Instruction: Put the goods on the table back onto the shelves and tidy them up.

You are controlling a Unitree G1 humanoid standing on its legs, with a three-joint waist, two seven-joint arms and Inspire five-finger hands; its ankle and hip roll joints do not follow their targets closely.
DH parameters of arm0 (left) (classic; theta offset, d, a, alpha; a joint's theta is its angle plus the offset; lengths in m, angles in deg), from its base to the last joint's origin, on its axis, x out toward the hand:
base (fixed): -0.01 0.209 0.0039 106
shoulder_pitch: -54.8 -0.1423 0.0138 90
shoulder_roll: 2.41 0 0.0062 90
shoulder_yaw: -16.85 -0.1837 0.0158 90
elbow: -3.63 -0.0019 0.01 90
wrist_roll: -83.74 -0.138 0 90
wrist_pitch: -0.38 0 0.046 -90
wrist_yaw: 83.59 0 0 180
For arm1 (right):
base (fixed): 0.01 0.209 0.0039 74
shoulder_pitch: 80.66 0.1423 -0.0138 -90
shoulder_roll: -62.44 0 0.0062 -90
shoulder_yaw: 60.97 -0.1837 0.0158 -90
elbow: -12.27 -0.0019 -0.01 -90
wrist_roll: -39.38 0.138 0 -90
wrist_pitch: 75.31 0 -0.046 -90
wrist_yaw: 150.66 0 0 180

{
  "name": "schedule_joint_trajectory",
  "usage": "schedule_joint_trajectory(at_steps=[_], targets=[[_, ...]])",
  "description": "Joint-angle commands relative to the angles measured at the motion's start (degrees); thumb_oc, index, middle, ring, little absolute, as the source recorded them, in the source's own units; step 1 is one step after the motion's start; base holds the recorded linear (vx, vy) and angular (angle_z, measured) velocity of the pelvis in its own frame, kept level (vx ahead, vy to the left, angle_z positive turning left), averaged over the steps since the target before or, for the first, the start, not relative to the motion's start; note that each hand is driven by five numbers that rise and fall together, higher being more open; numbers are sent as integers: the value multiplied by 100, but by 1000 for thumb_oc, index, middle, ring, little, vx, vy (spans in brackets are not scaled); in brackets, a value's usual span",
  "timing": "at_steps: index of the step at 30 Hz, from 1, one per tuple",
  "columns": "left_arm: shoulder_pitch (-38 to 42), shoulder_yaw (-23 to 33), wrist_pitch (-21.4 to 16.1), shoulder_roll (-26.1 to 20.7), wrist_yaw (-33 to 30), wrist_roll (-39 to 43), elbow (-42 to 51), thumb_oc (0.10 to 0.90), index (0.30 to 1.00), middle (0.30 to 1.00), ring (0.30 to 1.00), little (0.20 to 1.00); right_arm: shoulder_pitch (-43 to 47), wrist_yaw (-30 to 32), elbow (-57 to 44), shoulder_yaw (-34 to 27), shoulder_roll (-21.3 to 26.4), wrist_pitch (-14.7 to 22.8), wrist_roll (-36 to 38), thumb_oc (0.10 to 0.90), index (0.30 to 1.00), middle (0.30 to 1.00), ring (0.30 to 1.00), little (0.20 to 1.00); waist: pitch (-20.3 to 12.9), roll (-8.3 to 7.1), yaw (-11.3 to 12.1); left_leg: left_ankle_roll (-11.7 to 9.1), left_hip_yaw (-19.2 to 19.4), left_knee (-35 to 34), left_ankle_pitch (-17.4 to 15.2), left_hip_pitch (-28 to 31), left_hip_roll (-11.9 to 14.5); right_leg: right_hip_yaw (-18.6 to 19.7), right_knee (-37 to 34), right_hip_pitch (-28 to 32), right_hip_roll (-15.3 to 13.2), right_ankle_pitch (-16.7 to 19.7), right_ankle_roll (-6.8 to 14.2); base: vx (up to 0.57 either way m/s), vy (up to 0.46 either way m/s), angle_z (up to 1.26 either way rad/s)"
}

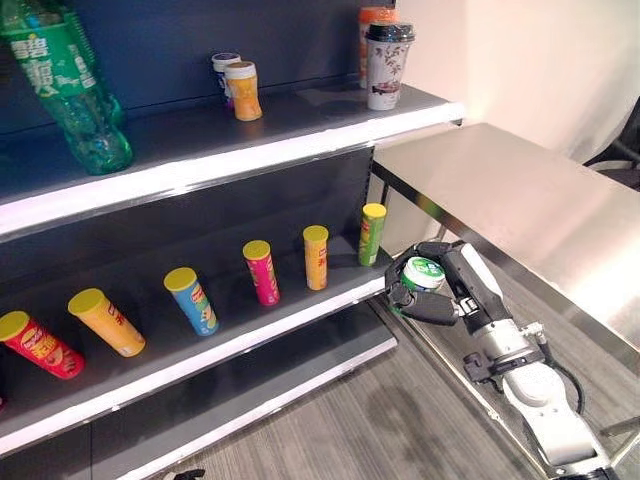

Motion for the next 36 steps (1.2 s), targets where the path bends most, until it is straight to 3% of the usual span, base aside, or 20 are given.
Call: schedule_joint_trajectory(at_steps=[1, 3, 4, 5, 7, 8, 10, 11, 14, 17, 20, 25, 26, 27, 28, 30, 31, 32, 34, 36], targets=[[250, 11, -198, -157, -61, -183, 358, 800, 900, 900, 900, 900, 685, 165, -924, -231, 374, 416, -79, 400, 300, 300, 300, 300, -192, 279, -49, 348, -100, -229, -621, 39, -45, 172, -73, -100, 58, -129, 740, 19, 233, 17], [200, -41, -189, -185, -62, -95, 461, 800, 900, 900, 900, 900, 844, 174, -1032, -94, 376, 454, 16, 400, 300, 300, 300, 300, -44, 260, -223, 468, -348, -356, -594, 153, -192, 1220, 222, -289, 437, -227, 740, -17, 248, 33], [202, -60, -190, -188, -59, -76, 512, 800, 900, 900, 900, 900, 886, 153, -1097, -61, 400, 473, 51, 400, 300, 300, 300, 300, 46, 254, -286, 545, -336, -388, -467, 135, -255, 1626, 358, -510, 699, -509, 561, -54, 153, 39], [202, -57, -189, -187, -59, -76, 514, 800, 900, 900, 900, 900, 890, 152, -1097, -59, 402, 472, 52, 400, 300, 300, 300, 300, 43, 254, -264, 542, -312, -397, -466, 138, -254, 1667, 401, -554, 699, -532, 558, -61, 155, 40], [205, -141, -182, -182, -40, -84, 557, 800, 900, 900, 900, 900, 882, 108, -1213, -26, 427, 530, 101, 400, 300, 300, 300, 300, 112, 341, -349, 626, -447, -437, -424, 169, -218, 2125, 613, -795, 1463, -1412, 293, 27, 127, 23], [218, -192, -176, -159, -39, -121, 551, 800, 900, 900, 900, 900, 864, 85, -1256, -9, 440, 543, 115, 400, 300, 300, 300, 300, 126, 354, -359, 646, -505, -449, -424, 193, -218, 2187, 709, -872, 1717, -1625, 245, 63, 84, 23], [313, -307, -152, -111, -65, -170, 494, 800, 900, 900, 900, 900, 870, 29, -1340, 149, 480, 569, 83, 400, 300, 300, 300, 300, 231, 356, -383, 653, -686, -479, -416, 251, -211, 2183, 798, -1139, 2210, -1861, 159, 79, -9, 42], [350, -332, -154, -101, -82, -153, 478, 800, 900, 900, 900, 900, 903, 45, -1335, 209, 483, 598, 94, 400, 300, 300, 300, 300, 294, 345, -397, 636, -745, -480, -430, 268, -195, 2241, 780, -1278, 2316, -1866, 156, 80, -71, 56], [440, -372, -149, -105, -93, -120, 504, 800, 900, 900, 900, 900, 971, 77, -1283, 296, 503, 610, 130, 400, 300, 300, 300, 300, 393, 299, -421, 566, -909, -480, -452, 308, -179, 2420, 568, -1458, 2423, -1768, 216, 117, -111, 36], [517, -453, -165, -85, -94, -68, 500, 800, 900, 900, 900, 900, 1083, 74, -1287, 456, 505, 621, 201, 400, 300, 300, 300, 300, 478, 205, -451, 392, -1233, -452, -591, 479, -61, 2924, 93, -1603, 2433, -1476, 402, 215, -227, 31], [322, -278, -138, -30, -113, -32, 351, 800, 900, 900, 900, 900, 1043, -25, -1389, 482, 488, 609, 301, 400, 300, 300, 300, 300, 319, 121, -414, 324, -1381, -397, -707, 685, 95, 2897, -31, -1340, 2538, -1665, 298, 283, -243, 60], [48, -7, -133, 122, -135, 273, 223, 800, 900, 900, 900, 900, 1102, -256, -1372, 674, 565, 683, 712, 400, 300, 300, 300, 300, 81, 236, -389, 142, -1361, -67, -748, 672, 479, 2775, -270, -1058, 2878, -1782, 125, 253, -216, 37], [39, -35, -160, 146, -133, 343, 337, 800, 900, 900, 900, 900, 1217, -341, -1355, 833, 588, 693, 920, 400, 300, 300, 300, 300, 60, 280, -340, 54, -1368, 439, -507, 463, 564, 2760, -443, -934, 2980, -1788, 34, 106, -124, -3], [38, -31, -157, 148, -133, 343, 340, 800, 900, 900, 900, 900, 1225, -343, -1348, 837, 590, 696, 924, 400, 300, 300, 300, 300, 53, 287, -353, 47, -1382, 486, -529, 426, 575, 2749, -457, -937, 2986, -1778, 29, 161, -199, 5], [74, -90, -179, 135, -136, 327, 456, 800, 900, 900, 900, 900, 1321, -405, -1341, 936, 603, 715, 1071, 400, 300, 300, 300, 300, 84, 296, -311, -10, -1390, 816, -300, 263, 609, 2760, -570, -817, 3052, -1812, -42, 65, -163, 4], [186, -180, -161, 107, -178, 365, 689, 800, 900, 900, 900, 900, 1492, -370, -1326, 1065, 624, 718, 1143, 400, 300, 300, 300, 300, 263, 212, -230, -130, -1505, 2051, 262, -424, 717, 2674, -712, -571, 3069, -1864, -227, 52, -252, -1], [199, -106, -147, 83, -282, 479, 808, 800, 900, 900, 900, 900, 1523, -338, -1285, 1118, 659, 716, 1118, 400, 300, 300, 300, 300, 375, 140, -203, -72, -1423, 2595, 336, -840, 818, 2537, -806, -366, 3051, -1975, -347, 93, -213, 19], [212, -32, -143, 66, -279, 602, 851, 800, 900, 900, 900, 900, 1504, -334, -1311, 1145, 698, 704, 1079, 400, 300, 300, 300, 300, 420, 100, -148, 14, -1247, 2309, 76, -1138, 712, 2499, -880, -231, 3004, -2039, -336, 101, -131, 46], [212, -6, -142, 72, -256, 616, 834, 800, 900, 900, 900, 900, 1513, -359, -1333, 1169, 701, 706, 1062, 400, 300, 300, 300, 300, 394, 88, -125, 81, -1150, 1913, -107, -1153, 609, 2489, -917, -194, 2971, -2058, -302, 115, 41, 44], [166, 41, -132, 141, -230, 636, 638, 800, 900, 900, 900, 900, 1545, -341, -1294, 1194, 666, 721, 1027, 400, 300, 300, 300, 300, 369, 150, 2, 34, -962, 860, 278, -1552, 463, 2425, -982, -107, 2991, -2135, -242, 126, 94, 19]])
